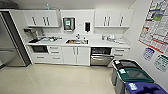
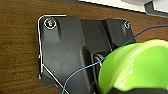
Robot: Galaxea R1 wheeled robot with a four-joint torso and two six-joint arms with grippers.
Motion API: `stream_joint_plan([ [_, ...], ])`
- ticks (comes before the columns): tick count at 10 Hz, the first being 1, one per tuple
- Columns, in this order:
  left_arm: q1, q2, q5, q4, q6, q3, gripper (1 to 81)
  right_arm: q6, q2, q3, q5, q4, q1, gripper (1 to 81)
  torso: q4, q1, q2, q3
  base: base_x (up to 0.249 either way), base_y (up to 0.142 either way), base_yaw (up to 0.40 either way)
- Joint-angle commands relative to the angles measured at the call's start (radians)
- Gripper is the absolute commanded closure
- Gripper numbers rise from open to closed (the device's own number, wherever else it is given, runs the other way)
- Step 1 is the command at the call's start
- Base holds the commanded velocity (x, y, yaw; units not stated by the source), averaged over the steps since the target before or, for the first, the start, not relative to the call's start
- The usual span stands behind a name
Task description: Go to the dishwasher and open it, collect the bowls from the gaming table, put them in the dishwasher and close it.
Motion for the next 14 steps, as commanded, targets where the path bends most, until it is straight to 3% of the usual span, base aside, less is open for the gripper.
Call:
stream_joint_plan([
  [1,-0.025,-0.022,0.028,0.000,0.002,-0.001,81.1,-0.004,0.003,0.006,-0.049,-0.011,0.023,81.1,0.000,0.000,0.000,0.000,0.133,0.000,0.000],
  [14,-0.025,-0.022,0.028,-0.001,0.002,-0.001,81.1,-0.004,0.003,0.006,-0.049,-0.010,0.025,81.1,0.000,0.000,0.000,0.000,0.133,0.000,0.000],
])
